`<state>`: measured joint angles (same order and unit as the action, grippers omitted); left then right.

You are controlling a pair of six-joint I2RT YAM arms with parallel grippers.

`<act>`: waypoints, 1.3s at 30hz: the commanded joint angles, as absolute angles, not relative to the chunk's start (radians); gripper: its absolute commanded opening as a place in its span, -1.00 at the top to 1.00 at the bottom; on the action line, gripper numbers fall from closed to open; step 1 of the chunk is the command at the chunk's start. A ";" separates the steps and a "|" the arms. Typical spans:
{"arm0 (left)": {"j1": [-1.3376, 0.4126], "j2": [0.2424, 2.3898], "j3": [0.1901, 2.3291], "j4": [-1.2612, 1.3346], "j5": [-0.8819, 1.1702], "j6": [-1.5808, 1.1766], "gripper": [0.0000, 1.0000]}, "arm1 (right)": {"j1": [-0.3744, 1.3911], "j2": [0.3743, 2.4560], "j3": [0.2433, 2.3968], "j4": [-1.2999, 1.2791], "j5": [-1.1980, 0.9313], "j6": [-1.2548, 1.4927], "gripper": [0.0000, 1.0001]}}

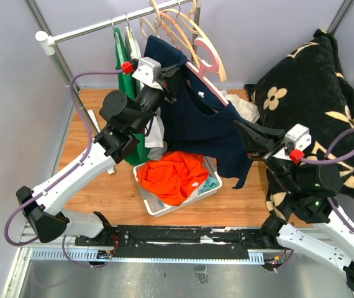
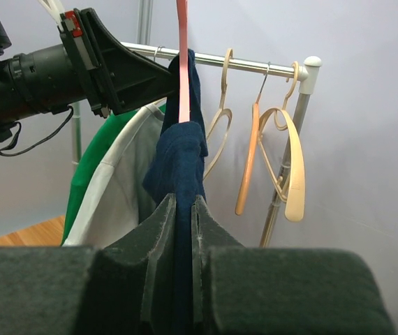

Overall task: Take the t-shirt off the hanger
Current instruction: Pick up the hanger from the clothesline, then remove the T-shirt from the hanger.

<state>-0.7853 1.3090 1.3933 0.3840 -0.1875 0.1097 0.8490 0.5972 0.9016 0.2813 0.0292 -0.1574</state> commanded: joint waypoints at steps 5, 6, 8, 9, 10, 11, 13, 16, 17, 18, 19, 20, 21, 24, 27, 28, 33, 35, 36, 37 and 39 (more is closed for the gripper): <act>-0.781 1.288 1.465 0.271 0.195 -0.009 0.99 | 0.866 0.632 0.877 0.443 0.083 -0.146 0.99; -0.781 1.284 1.460 0.263 0.212 -0.021 0.99 | 0.866 0.636 0.875 0.446 0.089 -0.145 0.99; -0.781 1.274 1.446 0.250 0.222 -0.036 0.99 | 0.865 0.640 0.870 0.453 0.098 -0.145 0.98; -0.781 1.267 1.436 0.246 0.213 -0.041 0.99 | 0.866 0.641 0.868 0.458 0.102 -0.143 0.99; -0.781 1.260 1.427 0.243 0.199 -0.044 0.99 | 0.866 0.642 0.865 0.461 0.105 -0.144 0.99; -0.781 1.254 1.421 0.241 0.175 -0.044 0.94 | 0.866 0.641 0.863 0.463 0.107 -0.143 0.99; -0.781 1.240 1.416 0.229 0.126 -0.039 0.55 | 0.866 0.643 0.861 0.466 0.111 -0.142 0.99; -0.781 1.211 1.395 0.250 0.071 -0.028 -0.16 | 0.866 0.643 0.853 0.466 0.119 -0.142 0.99; -0.782 1.200 1.385 0.265 0.064 -0.024 -0.33 | 0.865 0.642 0.851 0.465 0.122 -0.143 0.99; -0.781 1.190 1.378 0.277 0.060 -0.019 -0.43 | 0.865 0.640 0.849 0.466 0.123 -0.142 0.99; -0.781 1.183 1.374 0.290 0.057 -0.010 -0.46 | 0.866 0.639 0.845 0.466 0.123 -0.143 0.99; -0.781 1.177 1.370 0.304 0.056 -0.003 -0.48 | 0.866 0.638 0.846 0.466 0.124 -0.143 0.99; -0.781 1.172 1.366 0.325 0.060 0.006 -0.49 | 0.866 0.637 0.843 0.466 0.123 -0.143 0.99; -0.781 1.177 1.370 0.366 0.069 0.044 -0.50 | 0.866 0.637 0.843 0.463 0.118 -0.140 0.99; -0.781 1.206 1.384 0.394 0.080 0.080 -0.50 | 0.866 0.636 0.845 0.462 0.110 -0.135 0.99; -0.781 1.219 1.392 0.395 0.086 0.092 -0.50 | 0.866 0.636 0.845 0.460 0.108 -0.132 0.99; -0.781 1.275 1.422 0.396 0.092 0.124 -0.50 | 0.866 0.635 0.848 0.458 0.095 -0.129 0.99; -0.781 1.287 1.419 0.408 0.097 0.127 -0.50 | 0.865 0.636 0.850 0.456 0.090 -0.130 0.98; -0.781 1.292 1.417 0.416 0.098 0.127 -0.50 | 0.866 0.635 0.850 0.454 0.090 -0.130 0.99; -0.781 1.295 1.416 0.424 0.100 0.130 -0.50 | 0.866 0.635 0.850 0.453 0.089 -0.130 0.98; -0.781 1.305 1.418 0.436 0.103 0.136 -0.50 | 0.866 0.634 0.850 0.451 0.088 -0.129 0.99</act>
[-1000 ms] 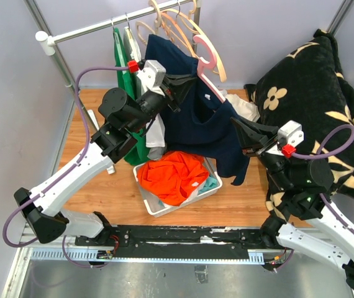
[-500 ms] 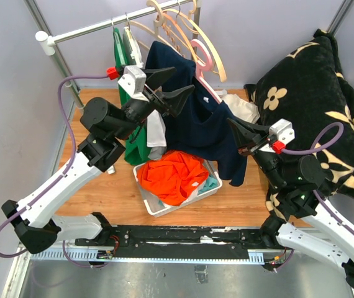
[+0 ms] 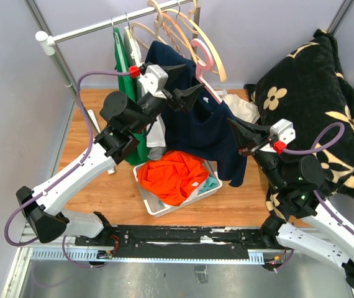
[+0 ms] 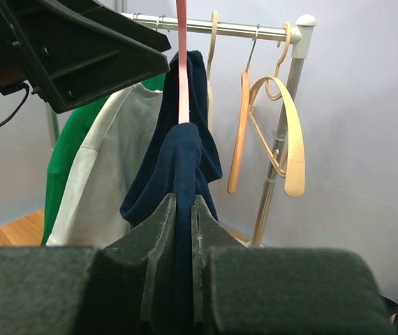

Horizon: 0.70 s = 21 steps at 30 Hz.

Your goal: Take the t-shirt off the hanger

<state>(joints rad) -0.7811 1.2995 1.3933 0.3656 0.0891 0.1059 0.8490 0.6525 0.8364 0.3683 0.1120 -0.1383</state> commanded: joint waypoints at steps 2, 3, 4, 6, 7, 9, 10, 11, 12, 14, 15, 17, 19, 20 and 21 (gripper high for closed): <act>-0.781 1.315 1.418 0.447 0.110 0.143 -0.50 | 0.866 0.634 0.850 0.450 0.085 -0.128 0.99; -0.782 1.318 1.418 0.455 0.112 0.145 -0.50 | 0.866 0.634 0.851 0.449 0.083 -0.129 0.99; -0.781 1.321 1.416 0.463 0.113 0.145 -0.49 | 0.867 0.634 0.852 0.448 0.083 -0.130 0.98; -0.781 1.327 1.415 0.475 0.121 0.149 -0.49 | 0.866 0.636 0.854 0.446 0.080 -0.130 0.99; -0.781 1.330 1.412 0.482 0.127 0.150 -0.49 | 0.865 0.635 0.854 0.445 0.080 -0.130 0.99; -0.781 1.339 1.412 0.493 0.134 0.154 -0.48 | 0.866 0.636 0.854 0.445 0.078 -0.131 0.99; -0.781 1.345 1.415 0.494 0.137 0.158 -0.48 | 0.866 0.635 0.855 0.444 0.076 -0.130 0.99; -0.781 1.351 1.418 0.494 0.141 0.164 -0.47 | 0.866 0.636 0.854 0.445 0.073 -0.129 0.99; -0.781 1.356 1.419 0.497 0.144 0.168 -0.47 | 0.865 0.635 0.854 0.445 0.072 -0.129 0.99; -0.781 1.365 1.420 0.507 0.144 0.173 -0.46 | 0.866 0.636 0.856 0.444 0.066 -0.127 0.99; -0.781 1.370 1.421 0.507 0.143 0.172 -0.46 | 0.866 0.634 0.856 0.443 0.064 -0.127 0.99; -0.781 1.379 1.428 0.504 0.139 0.172 -0.44 | 0.865 0.632 0.857 0.443 0.060 -0.126 0.99; -0.781 1.388 1.436 0.502 0.135 0.170 -0.40 | 0.866 0.631 0.856 0.443 0.056 -0.126 0.99; -0.781 1.392 1.439 0.502 0.133 0.169 -0.37 | 0.865 0.631 0.855 0.443 0.056 -0.126 0.98; -0.781 1.395 1.444 0.503 0.133 0.167 -0.32 | 0.866 0.630 0.854 0.443 0.056 -0.126 0.98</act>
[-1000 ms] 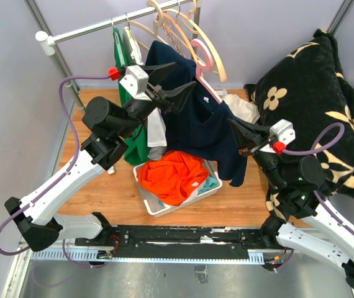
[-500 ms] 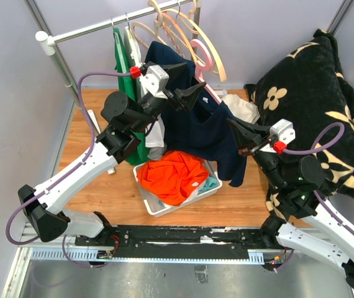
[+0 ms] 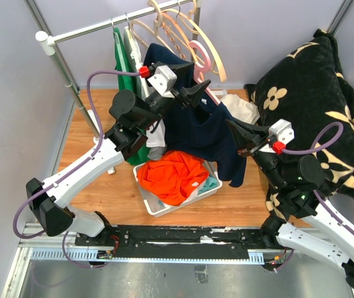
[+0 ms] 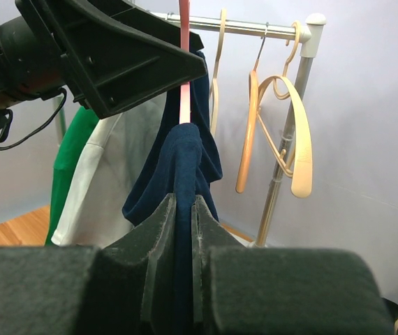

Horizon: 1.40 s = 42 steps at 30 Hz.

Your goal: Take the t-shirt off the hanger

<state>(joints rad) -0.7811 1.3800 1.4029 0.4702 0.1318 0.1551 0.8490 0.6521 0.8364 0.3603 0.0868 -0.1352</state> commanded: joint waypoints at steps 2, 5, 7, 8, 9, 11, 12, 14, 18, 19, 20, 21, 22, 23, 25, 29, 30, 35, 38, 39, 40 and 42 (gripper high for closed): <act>-0.781 1.400 1.450 0.502 0.133 0.162 -0.23 | 0.866 0.629 0.853 0.443 0.056 -0.126 0.99; -0.782 1.406 1.455 0.499 0.133 0.155 -0.02 | 0.866 0.629 0.850 0.443 0.057 -0.126 0.99; -0.781 1.408 1.457 0.496 0.132 0.152 0.12 | 0.866 0.630 0.850 0.445 0.057 -0.125 0.99; -0.781 1.407 1.458 0.495 0.132 0.152 0.19 | 0.865 0.629 0.848 0.445 0.058 -0.126 0.99; -0.781 1.407 1.457 0.495 0.132 0.151 0.31 | 0.867 0.628 0.849 0.445 0.059 -0.126 0.99; -0.781 1.404 1.456 0.495 0.132 0.149 0.52 | 0.866 0.628 0.847 0.445 0.060 -0.126 0.99; -0.781 1.404 1.455 0.495 0.131 0.147 0.65 | 0.866 0.627 0.846 0.445 0.061 -0.126 0.99; -0.781 1.400 1.453 0.497 0.131 0.144 0.90 | 0.865 0.628 0.842 0.445 0.065 -0.125 0.99; -0.782 1.389 1.453 0.499 0.112 0.116 0.99 | 0.865 0.622 0.840 0.423 0.095 -0.127 0.64; -0.781 1.384 1.456 0.500 0.105 0.102 0.99 | 0.865 0.620 0.841 0.411 0.102 -0.127 0.41; -0.781 1.382 1.460 0.499 0.090 0.089 0.99 | 0.865 0.616 0.844 0.396 0.110 -0.130 0.22; -0.781 1.381 1.468 0.492 0.073 0.078 0.99 | 0.865 0.613 0.847 0.377 0.114 -0.136 0.08; -0.781 1.381 1.482 0.481 0.060 0.071 0.99 | 0.866 0.610 0.851 0.353 0.116 -0.142 -0.06; -0.781 1.382 1.501 0.467 0.049 0.066 0.99 | 0.866 0.606 0.854 0.329 0.120 -0.146 -0.19; -0.781 1.390 1.534 0.438 0.036 0.067 0.99 | 0.866 0.593 0.854 0.281 0.130 -0.149 -0.30; -0.781 1.407 1.588 0.388 0.010 0.076 0.99 | 0.865 0.550 0.830 0.238 0.144 -0.147 -0.38; -0.781 1.412 1.604 0.374 0.005 0.080 0.99 | 0.865 0.536 0.823 0.229 0.146 -0.147 -0.38; -0.781 1.433 1.661 0.329 -0.017 0.114 0.99 | 0.867 0.465 0.793 0.172 0.159 -0.141 -0.37; -0.779 1.444 1.684 0.320 -0.026 0.125 0.99 | 0.865 0.432 0.777 0.145 0.173 -0.138 -0.29; -0.779 1.447 1.691 0.316 -0.028 0.127 0.99 | 0.866 0.424 0.773 0.135 0.179 -0.137 -0.23; -0.779 1.450 1.698 0.314 -0.030 0.128 0.99 | 0.865 0.416 0.770 0.127 0.186 -0.137 -0.11; -0.778 1.454 1.711 0.312 -0.033 0.133 0.99 | 0.866 0.405 0.760 0.114 0.198 -0.133 0.15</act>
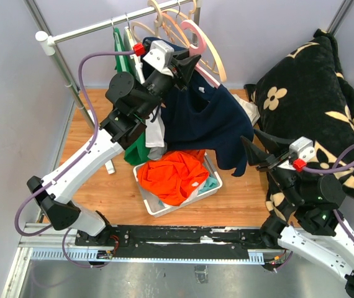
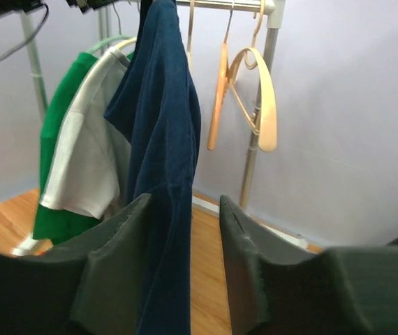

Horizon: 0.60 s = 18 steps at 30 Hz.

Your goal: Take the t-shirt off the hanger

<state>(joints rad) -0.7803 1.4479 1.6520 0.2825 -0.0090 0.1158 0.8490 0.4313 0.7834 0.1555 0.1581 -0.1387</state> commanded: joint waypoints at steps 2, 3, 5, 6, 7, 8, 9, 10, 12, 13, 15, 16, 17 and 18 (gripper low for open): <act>-0.778 1.458 1.724 0.309 -0.037 0.136 0.99 | 0.866 0.398 0.753 0.108 0.206 -0.128 0.56; -0.776 1.460 1.732 0.309 -0.039 0.139 0.99 | 0.866 0.395 0.750 0.104 0.212 -0.125 0.75; -0.775 1.468 1.750 0.303 -0.046 0.143 0.99 | 0.865 0.392 0.748 0.097 0.223 -0.121 0.97; -0.775 1.473 1.763 0.298 -0.053 0.147 0.99 | 0.865 0.392 0.746 0.090 0.230 -0.120 0.98; -0.775 1.477 1.775 0.291 -0.059 0.150 0.99 | 0.865 0.391 0.743 0.084 0.239 -0.116 0.99; -0.774 1.483 1.791 0.286 -0.069 0.155 0.99 | 0.866 0.388 0.743 0.076 0.250 -0.112 0.98; -0.773 1.488 1.812 0.282 -0.081 0.161 0.99 | 0.865 0.386 0.738 0.069 0.265 -0.110 0.98; -0.770 1.491 1.825 0.278 -0.090 0.162 0.99 | 0.865 0.380 0.735 0.063 0.281 -0.103 0.98; -0.761 1.500 1.861 0.272 -0.104 0.164 0.99 | 0.865 0.364 0.717 0.057 0.335 -0.081 0.99; -0.756 1.504 1.881 0.264 -0.111 0.165 0.99 | 0.866 0.354 0.709 0.058 0.370 -0.067 0.99; -0.747 1.514 1.920 0.247 -0.120 0.165 0.99 | 0.866 0.334 0.685 0.058 0.472 -0.037 0.98; -0.742 1.518 1.939 0.234 -0.125 0.165 0.99 | 0.865 0.327 0.674 0.058 0.526 -0.026 0.99; -0.739 1.518 1.951 0.231 -0.130 0.166 0.99 | 0.866 0.323 0.664 0.053 0.584 -0.014 0.99; -0.736 1.516 1.958 0.231 -0.135 0.168 0.99 | 0.865 0.323 0.657 0.045 0.642 0.003 0.99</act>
